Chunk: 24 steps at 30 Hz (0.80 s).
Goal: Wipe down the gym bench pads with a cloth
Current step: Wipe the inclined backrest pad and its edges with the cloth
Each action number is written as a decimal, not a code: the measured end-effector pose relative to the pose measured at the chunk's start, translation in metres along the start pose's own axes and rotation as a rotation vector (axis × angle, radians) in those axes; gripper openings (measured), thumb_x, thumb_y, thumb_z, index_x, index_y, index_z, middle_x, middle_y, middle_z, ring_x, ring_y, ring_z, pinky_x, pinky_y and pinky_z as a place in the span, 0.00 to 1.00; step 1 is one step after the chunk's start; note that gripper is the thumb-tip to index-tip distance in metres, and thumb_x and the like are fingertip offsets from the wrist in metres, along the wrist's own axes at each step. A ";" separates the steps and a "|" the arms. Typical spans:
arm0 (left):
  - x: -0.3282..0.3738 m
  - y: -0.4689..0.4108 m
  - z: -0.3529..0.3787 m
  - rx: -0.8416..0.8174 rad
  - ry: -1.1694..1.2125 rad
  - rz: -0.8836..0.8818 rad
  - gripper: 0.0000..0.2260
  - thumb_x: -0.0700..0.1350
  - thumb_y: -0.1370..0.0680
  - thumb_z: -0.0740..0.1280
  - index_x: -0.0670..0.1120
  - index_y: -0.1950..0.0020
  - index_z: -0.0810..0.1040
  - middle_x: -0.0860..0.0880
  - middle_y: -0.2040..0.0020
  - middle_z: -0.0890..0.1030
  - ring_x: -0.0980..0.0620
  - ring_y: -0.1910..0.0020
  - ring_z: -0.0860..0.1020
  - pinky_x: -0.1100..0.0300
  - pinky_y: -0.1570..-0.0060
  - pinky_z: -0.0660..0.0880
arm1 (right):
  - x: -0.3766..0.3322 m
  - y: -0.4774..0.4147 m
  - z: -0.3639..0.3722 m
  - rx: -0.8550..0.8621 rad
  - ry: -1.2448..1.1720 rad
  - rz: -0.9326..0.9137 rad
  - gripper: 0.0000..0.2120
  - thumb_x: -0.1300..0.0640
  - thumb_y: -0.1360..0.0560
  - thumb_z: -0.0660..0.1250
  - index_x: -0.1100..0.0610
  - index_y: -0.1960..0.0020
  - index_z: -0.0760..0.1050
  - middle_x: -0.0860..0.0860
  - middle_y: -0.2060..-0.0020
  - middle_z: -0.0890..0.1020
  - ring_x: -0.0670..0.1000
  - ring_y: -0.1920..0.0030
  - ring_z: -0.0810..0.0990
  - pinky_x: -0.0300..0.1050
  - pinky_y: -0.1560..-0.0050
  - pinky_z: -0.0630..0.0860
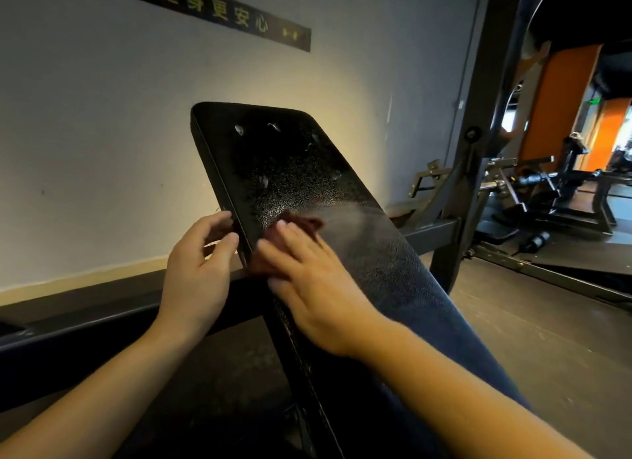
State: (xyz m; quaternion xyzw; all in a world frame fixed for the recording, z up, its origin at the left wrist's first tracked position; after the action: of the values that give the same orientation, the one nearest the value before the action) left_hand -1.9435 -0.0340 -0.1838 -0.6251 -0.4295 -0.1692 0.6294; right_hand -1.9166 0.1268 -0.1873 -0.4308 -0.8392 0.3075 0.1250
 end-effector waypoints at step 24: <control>0.007 -0.039 -0.009 -0.173 -0.186 0.030 0.19 0.44 0.20 0.70 0.52 0.30 0.74 0.55 0.46 0.79 0.56 0.46 0.79 0.53 0.43 0.78 | 0.117 -0.085 -0.012 0.131 0.014 0.476 0.21 0.50 0.15 0.54 0.50 0.23 0.67 0.54 0.22 0.66 0.56 0.21 0.60 0.59 0.22 0.55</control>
State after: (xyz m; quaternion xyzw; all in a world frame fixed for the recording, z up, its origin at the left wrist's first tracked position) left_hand -1.9663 -0.0464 -0.1523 -0.6964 -0.4604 -0.1374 0.5331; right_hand -2.0360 0.1879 -0.1315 -0.6095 -0.6915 0.3789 0.0824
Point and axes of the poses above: each hand's wrist, its own y-axis away from the middle knuckle, its own z-axis out of the palm, x = y × z, the point moved 7 cm from there along -y, towards the middle knuckle
